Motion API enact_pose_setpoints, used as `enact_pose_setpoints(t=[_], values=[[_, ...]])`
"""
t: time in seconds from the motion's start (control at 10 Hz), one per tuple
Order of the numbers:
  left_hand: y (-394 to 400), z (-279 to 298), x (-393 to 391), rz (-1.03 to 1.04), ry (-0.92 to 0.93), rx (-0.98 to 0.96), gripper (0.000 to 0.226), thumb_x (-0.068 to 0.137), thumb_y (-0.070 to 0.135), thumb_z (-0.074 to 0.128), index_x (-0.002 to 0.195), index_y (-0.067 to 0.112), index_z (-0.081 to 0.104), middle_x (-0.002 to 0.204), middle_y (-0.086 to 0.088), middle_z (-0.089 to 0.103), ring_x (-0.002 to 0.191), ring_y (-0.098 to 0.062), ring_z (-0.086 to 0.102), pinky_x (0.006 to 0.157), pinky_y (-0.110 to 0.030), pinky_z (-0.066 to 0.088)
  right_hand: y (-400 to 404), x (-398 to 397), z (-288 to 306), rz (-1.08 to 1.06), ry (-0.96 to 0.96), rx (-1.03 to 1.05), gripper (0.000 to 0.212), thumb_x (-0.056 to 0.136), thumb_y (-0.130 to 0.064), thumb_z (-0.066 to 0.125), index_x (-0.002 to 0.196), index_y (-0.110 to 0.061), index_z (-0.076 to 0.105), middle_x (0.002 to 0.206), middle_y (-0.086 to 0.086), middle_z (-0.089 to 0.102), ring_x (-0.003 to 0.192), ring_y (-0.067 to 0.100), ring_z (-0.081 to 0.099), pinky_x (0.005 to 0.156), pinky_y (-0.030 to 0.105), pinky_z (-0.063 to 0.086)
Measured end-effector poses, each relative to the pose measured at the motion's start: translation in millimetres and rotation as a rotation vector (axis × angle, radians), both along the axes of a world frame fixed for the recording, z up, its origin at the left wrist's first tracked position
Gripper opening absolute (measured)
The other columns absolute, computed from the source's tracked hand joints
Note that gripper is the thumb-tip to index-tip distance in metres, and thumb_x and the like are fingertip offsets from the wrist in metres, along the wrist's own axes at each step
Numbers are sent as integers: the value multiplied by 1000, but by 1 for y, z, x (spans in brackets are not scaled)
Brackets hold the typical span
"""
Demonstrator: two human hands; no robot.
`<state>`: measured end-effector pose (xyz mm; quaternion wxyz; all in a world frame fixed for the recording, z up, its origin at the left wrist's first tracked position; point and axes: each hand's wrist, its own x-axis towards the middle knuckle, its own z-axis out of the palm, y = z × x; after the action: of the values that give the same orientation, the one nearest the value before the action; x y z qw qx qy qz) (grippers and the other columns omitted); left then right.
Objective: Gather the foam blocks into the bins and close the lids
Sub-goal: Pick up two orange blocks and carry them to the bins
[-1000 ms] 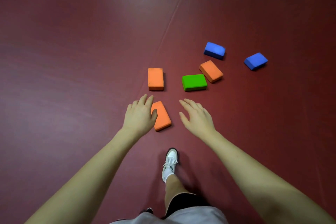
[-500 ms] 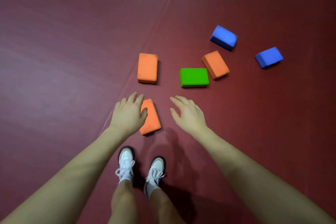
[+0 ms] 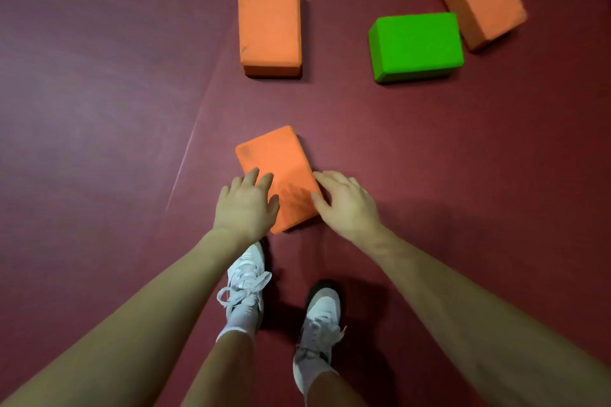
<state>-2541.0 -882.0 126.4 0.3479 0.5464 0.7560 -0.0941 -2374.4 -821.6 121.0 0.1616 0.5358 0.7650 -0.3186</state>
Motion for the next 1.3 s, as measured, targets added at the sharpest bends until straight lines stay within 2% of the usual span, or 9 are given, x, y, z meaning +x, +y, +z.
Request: enact_pose_setpoints(t=[0.2,0.4,0.6,0.8,0.9,1.0,1.1,1.2,1.3], values=[[10,-116,1,-40,-25,-10,60,97,35,42,151,27,20,160,-1,13,142,-24,21,108,-40,25,10,-3,-120,66,-53,53,54,96,-41,45,148,-31,33,152,-7,34,129,24,39,103,36,31],[19,-180,-6,-120,52,-15,69,96,51,36,152,35,0,161,3,-11,147,-28,-6,115,-52,10,13,-11,-185,29,-48,135,79,90,-54,51,154,-27,14,161,0,13,141,27,23,111,39,23],[2,-190,-21,-176,59,-41,81,92,59,40,148,40,-16,158,7,-23,146,-23,-16,111,-64,3,1,-23,-196,-100,-52,-11,104,79,-61,63,154,-22,2,160,11,-4,145,32,6,115,45,12],[-19,-173,-43,-70,-47,3,68,96,53,35,150,40,-4,160,8,-12,148,-22,-2,116,-52,-5,-21,-26,-171,-229,236,-5,83,83,-45,69,151,-35,22,159,8,6,144,28,14,114,46,18],[-28,-163,-55,8,-106,56,64,96,57,27,150,40,-2,161,1,3,147,-18,13,117,-47,1,-27,-46,-140,-196,345,-120,68,88,-37,65,146,-44,29,159,-6,5,142,15,22,111,44,34],[-31,-152,-65,-2,-99,40,65,91,62,15,148,43,-9,161,-3,9,147,-22,15,117,-47,6,-66,-52,-238,-257,241,-262,44,99,-41,34,142,-46,27,149,-26,22,134,-5,29,115,33,31],[-27,-141,-72,-37,-77,-23,63,98,53,25,149,41,-10,161,1,4,146,-27,14,118,-47,7,-88,-35,-291,-210,583,-555,76,82,-75,31,150,-42,19,153,-24,13,144,3,13,120,46,10],[-17,-122,-81,-39,-56,-3,64,99,52,26,150,38,-8,161,0,4,145,-27,19,117,-46,10,-50,-56,-156,68,140,-117,72,75,-69,29,136,-36,49,155,1,32,140,25,30,112,44,28],[4,-90,-87,-78,-70,39,62,99,50,27,151,38,-4,161,-3,7,142,-27,25,116,-45,13,-17,-79,-84,-264,215,129,59,81,-44,60,138,-36,49,152,5,37,115,34,49,93,46,42]])
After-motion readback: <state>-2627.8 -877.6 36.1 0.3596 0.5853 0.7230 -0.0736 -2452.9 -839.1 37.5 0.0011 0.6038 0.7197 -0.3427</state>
